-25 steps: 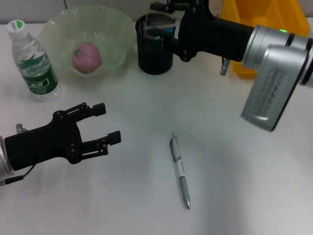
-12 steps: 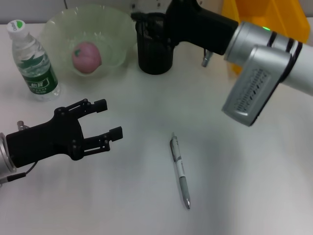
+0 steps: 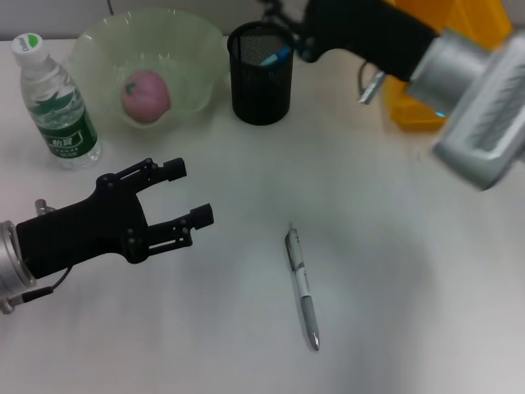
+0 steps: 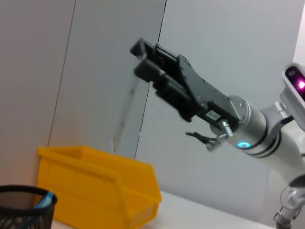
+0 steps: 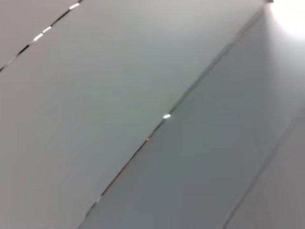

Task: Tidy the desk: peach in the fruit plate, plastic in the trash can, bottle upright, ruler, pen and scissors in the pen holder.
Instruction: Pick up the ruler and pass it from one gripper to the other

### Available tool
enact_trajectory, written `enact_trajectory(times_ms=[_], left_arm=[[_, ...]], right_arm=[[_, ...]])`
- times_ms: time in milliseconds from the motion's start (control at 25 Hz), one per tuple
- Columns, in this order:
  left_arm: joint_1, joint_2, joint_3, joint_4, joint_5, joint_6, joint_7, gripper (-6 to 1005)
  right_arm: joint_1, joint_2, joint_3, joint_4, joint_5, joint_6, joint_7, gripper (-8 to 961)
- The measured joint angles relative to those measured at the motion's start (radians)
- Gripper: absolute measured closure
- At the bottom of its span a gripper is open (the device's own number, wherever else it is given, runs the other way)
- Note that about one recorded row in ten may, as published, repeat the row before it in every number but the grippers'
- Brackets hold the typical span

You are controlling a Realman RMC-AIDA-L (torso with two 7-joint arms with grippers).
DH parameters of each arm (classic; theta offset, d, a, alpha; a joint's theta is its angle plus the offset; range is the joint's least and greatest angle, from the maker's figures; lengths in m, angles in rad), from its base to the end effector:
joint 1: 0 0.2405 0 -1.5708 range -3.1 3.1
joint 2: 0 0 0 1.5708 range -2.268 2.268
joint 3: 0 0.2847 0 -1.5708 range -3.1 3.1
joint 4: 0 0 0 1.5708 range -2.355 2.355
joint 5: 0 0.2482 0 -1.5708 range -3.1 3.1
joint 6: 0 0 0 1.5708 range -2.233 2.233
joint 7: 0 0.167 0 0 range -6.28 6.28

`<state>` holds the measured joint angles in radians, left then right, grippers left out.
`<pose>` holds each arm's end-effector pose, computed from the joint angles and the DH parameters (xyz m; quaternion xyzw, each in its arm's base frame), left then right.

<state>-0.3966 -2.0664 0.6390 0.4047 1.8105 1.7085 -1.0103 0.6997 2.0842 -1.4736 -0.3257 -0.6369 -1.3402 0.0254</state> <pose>-0.3261 0.3104 -0.0479 -0.8997 -0.1743 -0.3691 0.1548 0.1702 0.4359 -0.0777 -0.8062 -0.2415 0.3539 0.4081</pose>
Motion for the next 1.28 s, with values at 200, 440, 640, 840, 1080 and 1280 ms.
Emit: enact_trajectory(times_ms=[200, 440, 640, 840, 1080, 1280], left_arm=[[-0.025, -0.005, 0.006, -0.076, -0.059, 0.009, 0.057, 193], [-0.075, -0.008, 0.000, -0.205, -0.107, 0.015, 0.165, 197], [-0.156, -0.014, -0.002, -0.369, -0.195, -0.004, 0.281, 199], [-0.213, -0.014, -0.046, -0.448, -0.236, -0.057, 0.301, 202], [-0.289, -0.013, -0.118, -0.546, -0.231, -0.210, 0.344, 205], [-0.335, -0.014, -0.162, -0.616, -0.228, -0.317, 0.441, 208]], right_arm=[[-0.056, 0.000, 0.063, 0.018, 0.025, -0.109, 0.271, 565], [-0.077, 0.006, 0.128, 0.106, 0.085, -0.174, 0.579, 563], [-0.077, 0.008, 0.123, 0.164, 0.130, -0.176, 0.718, 562], [-0.080, 0.008, 0.097, 0.192, 0.126, -0.178, 0.730, 561], [-0.080, 0.008, 0.027, 0.199, 0.124, -0.186, 0.725, 560], [-0.076, 0.008, -0.009, 0.196, 0.125, -0.181, 0.721, 559]])
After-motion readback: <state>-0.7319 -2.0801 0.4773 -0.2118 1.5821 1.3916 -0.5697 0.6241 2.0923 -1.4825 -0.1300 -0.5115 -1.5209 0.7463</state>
